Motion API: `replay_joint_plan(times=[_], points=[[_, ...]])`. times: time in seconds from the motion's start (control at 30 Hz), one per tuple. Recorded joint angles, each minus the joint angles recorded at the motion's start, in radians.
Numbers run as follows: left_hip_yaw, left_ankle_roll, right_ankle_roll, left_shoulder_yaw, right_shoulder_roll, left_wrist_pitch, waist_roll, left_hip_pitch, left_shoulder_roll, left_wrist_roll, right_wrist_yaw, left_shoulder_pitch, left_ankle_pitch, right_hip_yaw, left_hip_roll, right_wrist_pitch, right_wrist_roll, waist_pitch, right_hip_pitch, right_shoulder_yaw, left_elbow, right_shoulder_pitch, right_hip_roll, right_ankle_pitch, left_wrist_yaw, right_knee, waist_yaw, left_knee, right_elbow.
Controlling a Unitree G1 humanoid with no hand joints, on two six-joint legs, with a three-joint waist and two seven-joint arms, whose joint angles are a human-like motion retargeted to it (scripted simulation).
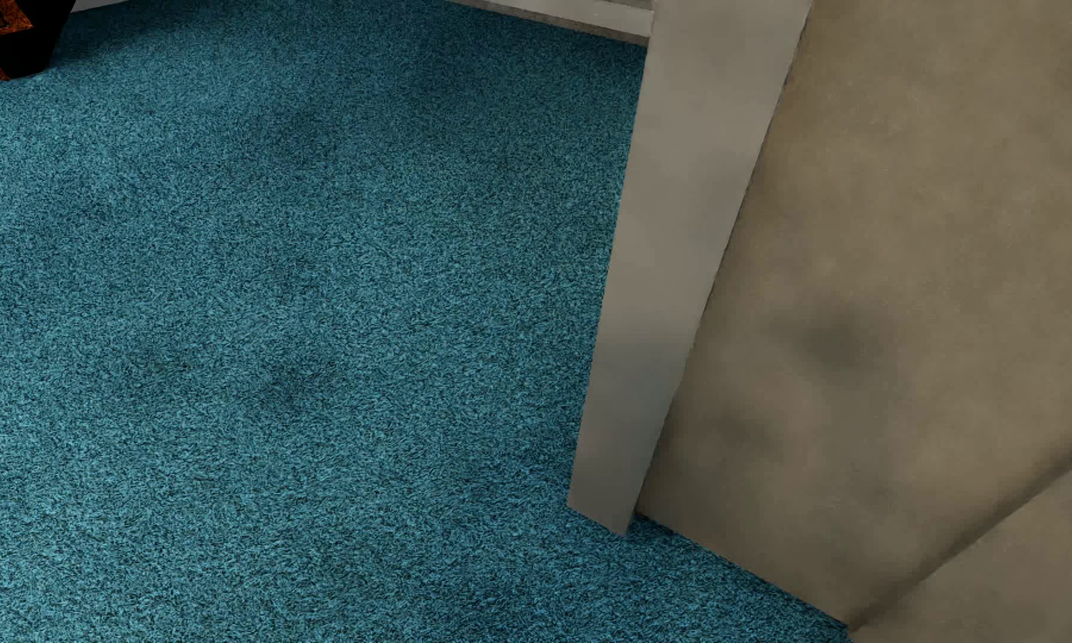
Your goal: Move towards the armchair
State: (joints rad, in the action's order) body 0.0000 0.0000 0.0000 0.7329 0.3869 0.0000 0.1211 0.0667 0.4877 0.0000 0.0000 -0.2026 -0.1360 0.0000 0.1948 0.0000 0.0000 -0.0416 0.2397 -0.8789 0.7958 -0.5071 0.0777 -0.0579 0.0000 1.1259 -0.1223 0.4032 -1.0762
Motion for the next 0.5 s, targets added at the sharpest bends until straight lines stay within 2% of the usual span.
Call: replay_joint_plan(times=[0.03,0.07,0.17,0.23,0.27,0.3,0.37,0.4,0.43,0.47,0.5], points=[[0.000,0.000,0.000,-0.058,-0.002,0.000,-0.008,0.053,-0.002,0.000,0.000,0.013,-0.034,0.000,-0.007,0.000,0.000,-0.014,0.023,0.028,-0.051,0.002,-0.019,0.002,0.000,-0.150,-0.010,-0.009,0.013],[0.000,0.000,0.000,-0.101,-0.001,0.000,-0.010,0.099,-0.004,0.000,0.000,0.024,-0.056,0.000,-0.009,0.000,0.000,-0.027,0.031,0.043,-0.099,0.016,-0.028,0.053,0.000,-0.317,-0.013,-0.017,0.024],[0.000,0.000,0.000,-0.143,0.019,0.000,-0.018,0.201,-0.016,0.000,0.000,0.025,-0.097,0.000,-0.023,0.000,0.000,-0.038,0.059,0.187,-0.172,0.052,-0.028,0.263,0.000,-0.646,0.023,-0.020,0.081],[0.000,0.000,0.000,-0.101,0.045,0.000,-0.031,0.286,-0.021,0.000,0.000,-0.015,-0.084,0.000,-0.054,0.000,0.000,-0.053,0.054,0.280,-0.143,0.075,-0.028,0.292,0.000,-0.637,0.038,-0.021,0.112],[0.000,0.000,0.000,-0.058,0.055,0.000,-0.031,0.306,-0.018,0.000,0.000,-0.044,-0.057,0.000,-0.066,0.000,0.000,-0.039,0.055,0.317,-0.101,0.085,-0.025,0.336,0.000,-0.603,0.040,-0.018,0.116],[0.000,0.000,0.000,0.000,0.063,0.000,-0.046,0.329,-0.020,0.000,0.000,-0.076,0.000,0.000,-0.095,0.000,0.000,-0.030,0.042,0.330,-0.032,0.094,-0.036,0.353,0.000,-0.562,0.043,-0.010,0.109],[0.000,0.000,0.000,0.163,0.077,0.000,-0.076,0.241,-0.027,0.000,0.000,-0.127,0.215,0.000,-0.146,0.000,0.000,-0.018,-0.036,0.310,0.131,0.124,-0.046,0.255,0.000,-0.516,0.048,0.180,0.071],[0.000,0.000,0.000,0.267,0.080,0.000,-0.088,0.086,-0.019,0.000,0.000,-0.129,0.317,0.000,-0.162,0.000,0.000,0.001,-0.062,0.314,0.178,0.139,-0.045,0.189,0.000,-0.513,0.041,0.385,0.069],[0.000,0.000,0.000,0.346,0.089,0.000,-0.101,-0.067,-0.006,0.000,0.000,-0.117,0.368,0.000,-0.150,0.000,0.000,0.001,-0.090,0.318,0.196,0.147,-0.047,0.136,0.000,-0.520,0.070,0.600,0.090],[0.000,0.000,0.000,0.327,0.090,0.000,-0.096,-0.210,0.008,0.000,0.000,-0.120,0.367,0.000,-0.119,0.000,0.000,0.014,-0.096,0.328,0.186,0.158,-0.039,0.098,0.000,-0.528,0.118,0.745,0.103],[0.000,0.000,0.000,0.276,0.090,0.000,-0.083,-0.323,0.021,0.000,0.000,-0.135,0.353,0.000,-0.084,0.000,0.000,0.021,-0.115,0.328,0.158,0.171,-0.029,0.070,0.000,-0.543,0.163,0.791,0.112]])
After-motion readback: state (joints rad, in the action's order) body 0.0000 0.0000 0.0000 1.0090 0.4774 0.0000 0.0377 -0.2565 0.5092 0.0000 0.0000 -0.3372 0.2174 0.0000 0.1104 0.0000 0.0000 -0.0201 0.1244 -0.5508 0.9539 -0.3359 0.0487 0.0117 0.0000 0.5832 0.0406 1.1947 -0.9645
